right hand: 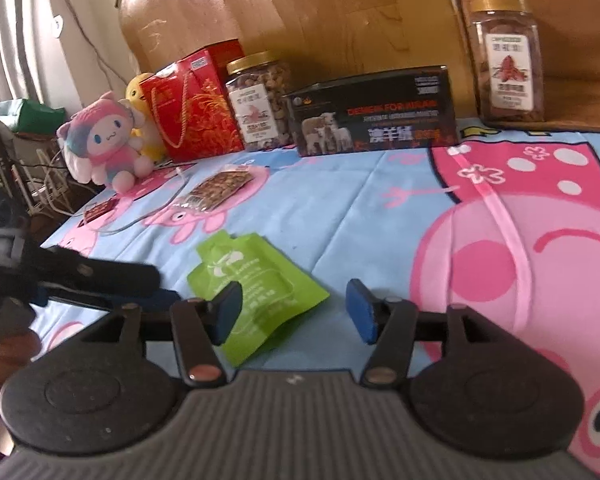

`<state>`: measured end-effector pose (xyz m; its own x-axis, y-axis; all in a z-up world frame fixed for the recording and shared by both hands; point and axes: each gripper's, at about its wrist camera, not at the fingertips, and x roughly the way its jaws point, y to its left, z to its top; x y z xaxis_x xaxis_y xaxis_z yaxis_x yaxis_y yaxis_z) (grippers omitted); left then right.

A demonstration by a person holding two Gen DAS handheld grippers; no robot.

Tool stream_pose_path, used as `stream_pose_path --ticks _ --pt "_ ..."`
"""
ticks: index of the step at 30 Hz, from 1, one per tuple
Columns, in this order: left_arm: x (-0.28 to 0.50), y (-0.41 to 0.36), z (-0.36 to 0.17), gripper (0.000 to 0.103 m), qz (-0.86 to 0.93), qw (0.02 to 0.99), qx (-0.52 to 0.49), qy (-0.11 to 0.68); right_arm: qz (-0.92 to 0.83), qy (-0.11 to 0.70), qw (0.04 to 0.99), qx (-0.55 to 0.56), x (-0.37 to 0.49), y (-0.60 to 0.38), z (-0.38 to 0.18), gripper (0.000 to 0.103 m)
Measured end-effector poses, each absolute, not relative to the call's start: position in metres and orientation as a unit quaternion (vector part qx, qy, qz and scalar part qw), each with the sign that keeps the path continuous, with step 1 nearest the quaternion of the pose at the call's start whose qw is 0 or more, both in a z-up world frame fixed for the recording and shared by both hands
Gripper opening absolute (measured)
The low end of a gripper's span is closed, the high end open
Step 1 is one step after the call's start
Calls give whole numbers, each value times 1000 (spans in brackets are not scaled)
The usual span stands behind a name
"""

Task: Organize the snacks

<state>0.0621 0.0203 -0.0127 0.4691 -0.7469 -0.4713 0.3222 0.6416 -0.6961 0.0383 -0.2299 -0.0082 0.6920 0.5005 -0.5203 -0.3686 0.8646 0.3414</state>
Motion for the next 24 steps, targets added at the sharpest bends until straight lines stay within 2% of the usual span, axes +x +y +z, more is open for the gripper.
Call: stream_pose_path --ticks 1,3,5,7,10,15,19,22,24 --pt "63 21 -13 60 -327 814 -269 397 252 318 907 116 39 -229 -8 54" --pt "63 23 -13 58 -325 814 -272 396 286 333 883 167 42 -233 -10 51" --pt "63 27 -15 51 -322 815 -276 396 294 338 867 219 45 -242 -14 48" --pt "64 31 -17 47 -319 813 -284 396 292 345 851 268 50 -251 -18 37" --pt "67 35 -19 47 -319 808 -296 396 282 362 832 311 56 -258 -24 22" --pt "67 39 -19 48 -321 807 -302 393 290 364 813 349 56 -261 -23 5" --pt "68 43 -19 55 -326 803 -314 389 295 375 795 375 55 -264 -26 3" --pt "67 47 -17 68 -328 803 -321 381 304 384 775 398 53 -263 -29 3" --pt "67 46 -16 68 -324 806 -318 379 316 385 776 387 49 -257 -24 3"
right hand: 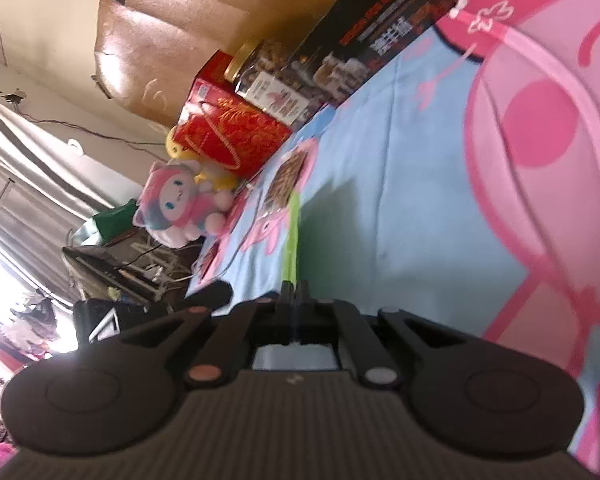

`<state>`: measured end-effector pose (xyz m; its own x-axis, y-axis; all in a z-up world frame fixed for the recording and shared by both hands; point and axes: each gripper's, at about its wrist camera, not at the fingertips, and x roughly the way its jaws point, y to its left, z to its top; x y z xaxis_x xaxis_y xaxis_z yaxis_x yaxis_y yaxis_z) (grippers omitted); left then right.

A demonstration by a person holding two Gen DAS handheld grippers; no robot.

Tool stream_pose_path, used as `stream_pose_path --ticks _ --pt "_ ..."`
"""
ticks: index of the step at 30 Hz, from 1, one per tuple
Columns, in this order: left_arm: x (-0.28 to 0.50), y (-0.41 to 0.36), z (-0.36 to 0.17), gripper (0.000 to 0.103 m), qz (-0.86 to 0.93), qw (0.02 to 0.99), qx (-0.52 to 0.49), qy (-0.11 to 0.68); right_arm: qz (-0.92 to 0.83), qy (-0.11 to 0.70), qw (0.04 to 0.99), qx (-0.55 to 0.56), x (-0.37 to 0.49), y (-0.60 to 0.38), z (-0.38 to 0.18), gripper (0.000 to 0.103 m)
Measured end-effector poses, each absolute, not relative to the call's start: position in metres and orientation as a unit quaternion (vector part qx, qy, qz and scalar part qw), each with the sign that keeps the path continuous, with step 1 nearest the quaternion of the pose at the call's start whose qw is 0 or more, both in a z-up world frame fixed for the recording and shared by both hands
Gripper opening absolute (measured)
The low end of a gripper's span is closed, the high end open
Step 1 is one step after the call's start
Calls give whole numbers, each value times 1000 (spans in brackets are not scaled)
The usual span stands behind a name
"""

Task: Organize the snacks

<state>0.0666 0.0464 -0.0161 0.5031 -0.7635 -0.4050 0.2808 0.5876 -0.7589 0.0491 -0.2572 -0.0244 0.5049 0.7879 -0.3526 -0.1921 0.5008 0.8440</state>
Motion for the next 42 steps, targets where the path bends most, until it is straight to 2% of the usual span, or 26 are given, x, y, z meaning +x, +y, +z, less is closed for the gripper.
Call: stream_pose_path --ticks 4,8,12,15,20,24,28,30,34,35,42 --pt "65 46 -17 60 -319 815 -307 374 319 380 798 341 53 -242 -13 7" --pt "69 54 -22 44 -309 808 -325 381 323 387 805 312 64 -227 -15 12" --pt "70 59 -24 44 -311 804 -334 382 320 385 812 300 72 -218 -19 12" --pt "71 61 -22 49 -312 802 -333 385 319 394 791 344 74 -227 -26 9" --pt "66 67 -15 76 -302 811 -337 371 307 388 721 485 68 -260 -48 8" --pt "67 61 -10 79 -305 809 -337 372 317 364 677 556 64 -276 -53 8" --pt "67 55 -6 79 -319 803 -342 369 344 352 676 548 61 -269 -40 8" --pt "66 52 -3 73 -321 806 -337 364 352 359 682 531 61 -260 -36 8" --pt "66 50 -1 36 -324 808 -336 359 356 370 683 518 60 -251 -38 8" --pt "66 50 0 31 -318 811 -334 360 355 369 683 520 61 -251 -39 8" --pt "72 43 11 29 -333 815 -323 347 357 349 699 513 61 -259 -32 8"
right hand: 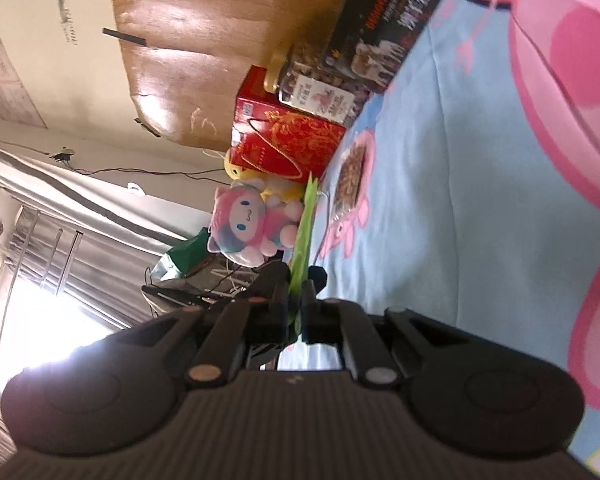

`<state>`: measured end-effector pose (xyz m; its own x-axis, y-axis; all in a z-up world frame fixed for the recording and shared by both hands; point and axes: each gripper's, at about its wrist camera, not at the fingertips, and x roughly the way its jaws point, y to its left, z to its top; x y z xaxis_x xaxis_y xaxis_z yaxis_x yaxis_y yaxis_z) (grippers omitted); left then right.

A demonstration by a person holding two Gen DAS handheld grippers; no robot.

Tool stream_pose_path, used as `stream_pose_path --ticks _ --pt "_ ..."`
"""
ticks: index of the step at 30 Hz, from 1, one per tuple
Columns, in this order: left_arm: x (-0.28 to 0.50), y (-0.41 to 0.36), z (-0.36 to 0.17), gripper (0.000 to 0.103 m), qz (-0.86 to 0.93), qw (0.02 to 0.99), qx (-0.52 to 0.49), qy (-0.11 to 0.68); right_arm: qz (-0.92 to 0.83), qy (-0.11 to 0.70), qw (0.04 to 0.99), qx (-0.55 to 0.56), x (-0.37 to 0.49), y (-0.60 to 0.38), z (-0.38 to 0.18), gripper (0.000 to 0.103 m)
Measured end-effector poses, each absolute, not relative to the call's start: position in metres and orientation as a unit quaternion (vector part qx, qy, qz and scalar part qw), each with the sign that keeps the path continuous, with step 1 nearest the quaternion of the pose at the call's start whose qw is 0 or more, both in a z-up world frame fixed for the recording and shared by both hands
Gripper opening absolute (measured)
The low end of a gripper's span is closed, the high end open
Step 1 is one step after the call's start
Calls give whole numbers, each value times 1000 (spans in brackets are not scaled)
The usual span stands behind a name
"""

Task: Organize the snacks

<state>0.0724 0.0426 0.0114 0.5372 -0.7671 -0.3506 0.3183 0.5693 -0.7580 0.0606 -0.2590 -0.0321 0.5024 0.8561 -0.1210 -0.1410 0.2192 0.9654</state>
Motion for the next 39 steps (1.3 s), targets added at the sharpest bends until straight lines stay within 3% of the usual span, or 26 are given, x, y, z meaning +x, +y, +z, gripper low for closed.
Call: stream_pose_path --ticks 39 --pt "81 40 -7 30 -325 809 -323 368 347 360 732 463 63 -257 -34 9"
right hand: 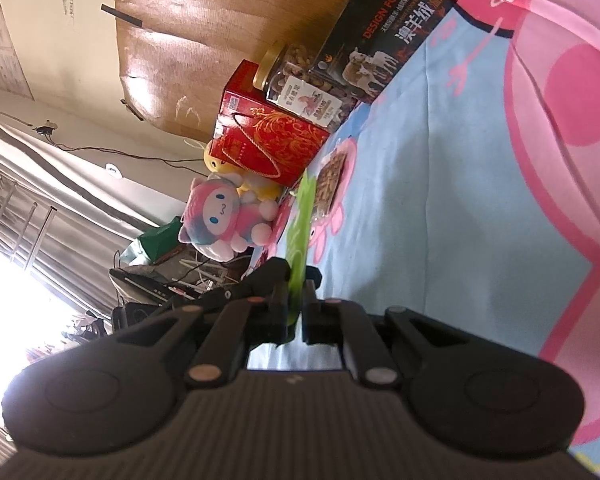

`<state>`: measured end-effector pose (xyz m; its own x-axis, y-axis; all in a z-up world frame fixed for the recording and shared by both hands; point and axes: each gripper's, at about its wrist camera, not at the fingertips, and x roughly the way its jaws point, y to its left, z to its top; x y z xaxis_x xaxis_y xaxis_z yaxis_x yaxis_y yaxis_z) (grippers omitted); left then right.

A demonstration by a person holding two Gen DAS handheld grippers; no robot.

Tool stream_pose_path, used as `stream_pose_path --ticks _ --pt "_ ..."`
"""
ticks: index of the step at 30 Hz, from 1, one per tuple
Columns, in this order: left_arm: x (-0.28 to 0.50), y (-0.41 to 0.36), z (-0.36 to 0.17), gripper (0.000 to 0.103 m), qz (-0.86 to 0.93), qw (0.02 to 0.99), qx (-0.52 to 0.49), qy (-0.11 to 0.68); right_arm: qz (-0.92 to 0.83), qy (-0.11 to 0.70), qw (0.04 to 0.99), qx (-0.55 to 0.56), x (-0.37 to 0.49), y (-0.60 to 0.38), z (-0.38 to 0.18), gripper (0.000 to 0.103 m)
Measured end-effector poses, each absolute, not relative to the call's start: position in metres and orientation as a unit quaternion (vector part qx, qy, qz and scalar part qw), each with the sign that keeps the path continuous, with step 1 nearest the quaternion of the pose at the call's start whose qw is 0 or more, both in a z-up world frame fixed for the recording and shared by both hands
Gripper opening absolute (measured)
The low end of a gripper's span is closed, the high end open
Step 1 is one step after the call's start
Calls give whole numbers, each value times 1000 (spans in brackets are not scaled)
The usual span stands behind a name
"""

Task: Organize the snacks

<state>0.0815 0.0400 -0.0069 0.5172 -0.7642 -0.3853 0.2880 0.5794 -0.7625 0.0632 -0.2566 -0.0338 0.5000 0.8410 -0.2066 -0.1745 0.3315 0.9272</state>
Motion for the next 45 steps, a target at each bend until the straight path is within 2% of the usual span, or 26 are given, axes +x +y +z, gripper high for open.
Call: stream_pose_path --ticks 26,36,45 --pt "80 40 -2 31 -328 811 -318 365 349 356 738 455 64 -254 -30 9" --pt "108 21 39 31 -350 830 -274 337 351 318 760 446 81 -266 -5 9" --pt "183 -19 89 32 -366 849 -226 306 329 261 805 418 136 -292 33 9"
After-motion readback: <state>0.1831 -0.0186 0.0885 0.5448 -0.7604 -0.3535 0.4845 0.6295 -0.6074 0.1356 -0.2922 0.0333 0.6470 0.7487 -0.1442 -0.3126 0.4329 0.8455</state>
